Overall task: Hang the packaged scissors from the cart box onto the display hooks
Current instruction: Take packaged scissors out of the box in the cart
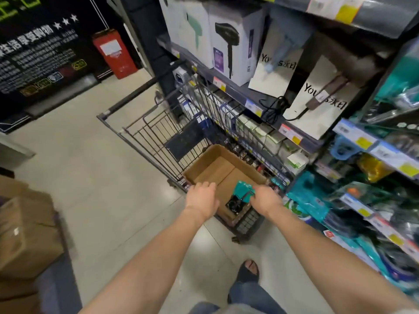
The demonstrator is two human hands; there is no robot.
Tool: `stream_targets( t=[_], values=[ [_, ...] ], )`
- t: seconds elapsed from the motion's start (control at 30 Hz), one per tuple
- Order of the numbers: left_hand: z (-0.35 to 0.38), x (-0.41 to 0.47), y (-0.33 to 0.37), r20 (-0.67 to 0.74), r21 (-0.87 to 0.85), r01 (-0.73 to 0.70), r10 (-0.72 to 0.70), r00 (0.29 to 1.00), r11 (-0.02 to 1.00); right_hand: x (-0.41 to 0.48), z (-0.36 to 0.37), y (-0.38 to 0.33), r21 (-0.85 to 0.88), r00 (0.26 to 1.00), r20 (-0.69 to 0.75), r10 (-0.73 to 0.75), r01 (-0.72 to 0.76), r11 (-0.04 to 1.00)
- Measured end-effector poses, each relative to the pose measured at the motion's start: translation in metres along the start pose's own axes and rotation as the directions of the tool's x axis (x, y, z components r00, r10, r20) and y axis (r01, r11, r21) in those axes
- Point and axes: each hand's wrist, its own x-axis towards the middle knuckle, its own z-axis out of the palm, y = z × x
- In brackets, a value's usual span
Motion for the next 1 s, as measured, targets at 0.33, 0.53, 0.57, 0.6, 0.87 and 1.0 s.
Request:
stream_targets(
  t=[0.33,0.53,0.57,0.6,0.87,1.0],
  values=[
    [0.017,0.121,-0.037,0.173,0.050,-0.181,0.170,0.970,0.982,0.055,-0.005,-0.021,0.102,0.982,0.019,0.190,-0.191,0.976],
    [0.046,0.194,-0.051,0.317,0.046,-0.384,0.352,0.881,0.922,0.073,0.019,-0.043,0.154,0.892,0.026,0.452,-0.450,0.879],
    [0.048,0.202,-0.055,0.332,0.052,-0.425,0.386,0.861,0.903,0.076,0.023,-0.050,0.161,0.869,0.038,0.494,-0.493,0.855],
    [0.051,0.208,-0.059,0.344,0.056,-0.462,0.418,0.841,0.885,0.078,0.026,-0.060,0.169,0.849,0.056,0.525,-0.527,0.833],
    [0.073,0.238,-0.074,0.460,-0.001,-0.512,0.455,0.762,0.859,0.088,0.057,-0.086,0.260,0.775,0.061,0.629,-0.621,0.740],
    [0.094,0.242,-0.075,0.459,-0.028,-0.538,0.489,0.742,0.843,0.100,0.077,-0.074,0.272,0.743,0.096,0.663,-0.660,0.700]
  ],
)
